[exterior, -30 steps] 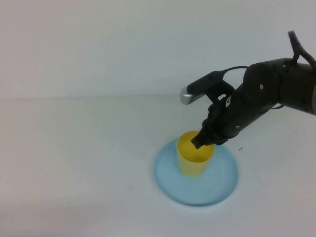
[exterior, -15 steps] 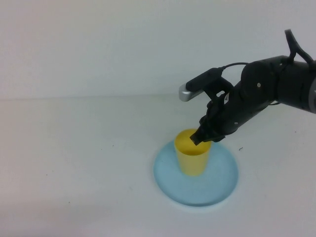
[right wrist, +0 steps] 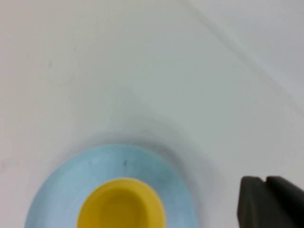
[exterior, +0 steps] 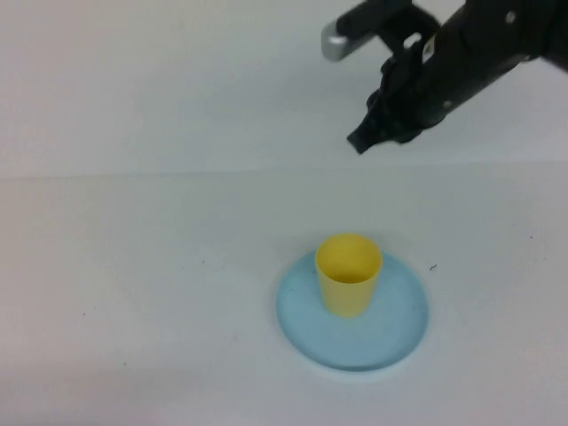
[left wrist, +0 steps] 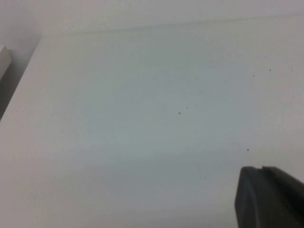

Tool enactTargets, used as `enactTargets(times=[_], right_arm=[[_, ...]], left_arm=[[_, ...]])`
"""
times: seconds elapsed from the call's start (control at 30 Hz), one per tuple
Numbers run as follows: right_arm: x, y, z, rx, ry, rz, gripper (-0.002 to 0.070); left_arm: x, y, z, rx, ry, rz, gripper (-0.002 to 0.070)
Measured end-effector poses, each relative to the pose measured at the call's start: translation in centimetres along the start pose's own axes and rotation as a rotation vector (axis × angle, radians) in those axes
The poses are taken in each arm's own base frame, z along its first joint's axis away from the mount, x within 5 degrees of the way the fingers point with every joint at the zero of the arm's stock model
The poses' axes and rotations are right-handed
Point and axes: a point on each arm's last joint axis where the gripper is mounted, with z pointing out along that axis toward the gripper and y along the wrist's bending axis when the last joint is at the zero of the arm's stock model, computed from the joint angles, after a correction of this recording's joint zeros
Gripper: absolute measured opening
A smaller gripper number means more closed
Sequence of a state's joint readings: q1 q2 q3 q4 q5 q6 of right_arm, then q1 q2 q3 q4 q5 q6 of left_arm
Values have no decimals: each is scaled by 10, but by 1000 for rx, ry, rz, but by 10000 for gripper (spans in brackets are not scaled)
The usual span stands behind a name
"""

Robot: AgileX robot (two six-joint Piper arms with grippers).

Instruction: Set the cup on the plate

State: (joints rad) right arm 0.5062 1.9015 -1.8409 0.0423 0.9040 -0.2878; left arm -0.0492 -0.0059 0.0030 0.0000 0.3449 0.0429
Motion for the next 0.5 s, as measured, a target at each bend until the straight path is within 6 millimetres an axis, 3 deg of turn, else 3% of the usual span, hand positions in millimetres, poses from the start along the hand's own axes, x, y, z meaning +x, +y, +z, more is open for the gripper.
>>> enactTargets(times=[0.1,0.2,0.27,0.37,0.5], right_arm=[[-14,-3,-44,40,-87,-14,20],[-22,-3,-92,68,-192,-8,7],[-24,-2,-113,82,-245,-8,4],[-24,-2,-129,93,-285,-7,2],[-25,-2,-125,93,-278,-7,1]], left_arm=[[0,0,0,0,0,0,0],[0,0,0,0,0,0,0],[0,0,0,0,0,0,0],[0,0,0,0,0,0,0],[0,0,0,0,0,0,0]])
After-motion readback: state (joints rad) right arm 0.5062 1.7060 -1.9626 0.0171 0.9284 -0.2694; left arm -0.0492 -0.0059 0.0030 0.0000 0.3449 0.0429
